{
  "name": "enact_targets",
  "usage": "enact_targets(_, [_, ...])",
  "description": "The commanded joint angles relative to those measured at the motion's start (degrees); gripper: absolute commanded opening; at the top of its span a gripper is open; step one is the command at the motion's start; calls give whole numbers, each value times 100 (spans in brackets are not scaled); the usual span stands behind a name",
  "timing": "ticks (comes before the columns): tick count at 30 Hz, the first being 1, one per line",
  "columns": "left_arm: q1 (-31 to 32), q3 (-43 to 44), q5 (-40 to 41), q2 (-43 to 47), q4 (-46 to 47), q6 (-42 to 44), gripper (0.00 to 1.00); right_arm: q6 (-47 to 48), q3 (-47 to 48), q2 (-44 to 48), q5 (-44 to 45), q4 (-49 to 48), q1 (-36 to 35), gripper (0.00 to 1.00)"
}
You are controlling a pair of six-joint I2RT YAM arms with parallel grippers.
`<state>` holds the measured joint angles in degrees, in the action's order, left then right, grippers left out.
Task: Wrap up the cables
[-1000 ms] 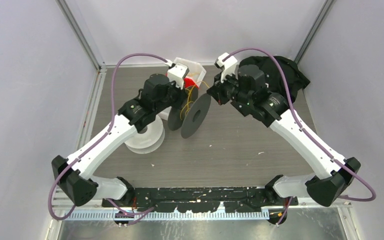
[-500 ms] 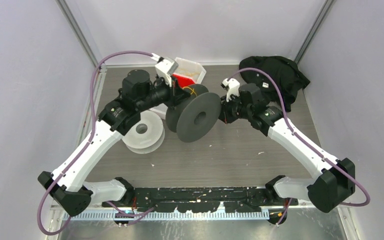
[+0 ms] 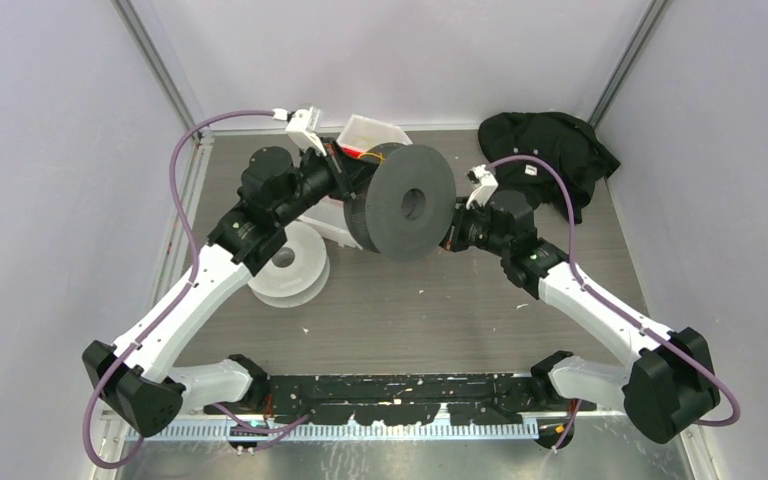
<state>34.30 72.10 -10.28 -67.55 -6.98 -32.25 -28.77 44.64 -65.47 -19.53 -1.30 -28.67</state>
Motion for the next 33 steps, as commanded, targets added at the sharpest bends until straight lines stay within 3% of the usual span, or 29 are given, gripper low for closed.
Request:
enact_targets(1, [-3, -252, 976, 127, 1320, -957, 0, -567, -135, 252, 52, -1255, -199, 7])
enact_targets(7, [3, -515, 2293, 271, 1028, -1602, 0, -946, -326, 317, 575, -1550, -428, 7])
enact_targets(12, [5, -185, 3023, 205, -118, -1920, 0, -908, -321, 392, 881, -1473, -682, 1])
enact_targets(25, [326, 704, 4870, -137, -2461, -2983, 0, -771, 680, -179, 819, -626, -1572, 0])
enact_targets(28, [603, 1058, 5468, -344, -2932, -2958, 0, -913, 1028, -480, 625, -625, -1711, 1])
enact_targets(33, [737, 1193, 5508, -563, -3022, -2659, 0, -1197, 1335, -635, 630, -858, -1798, 2])
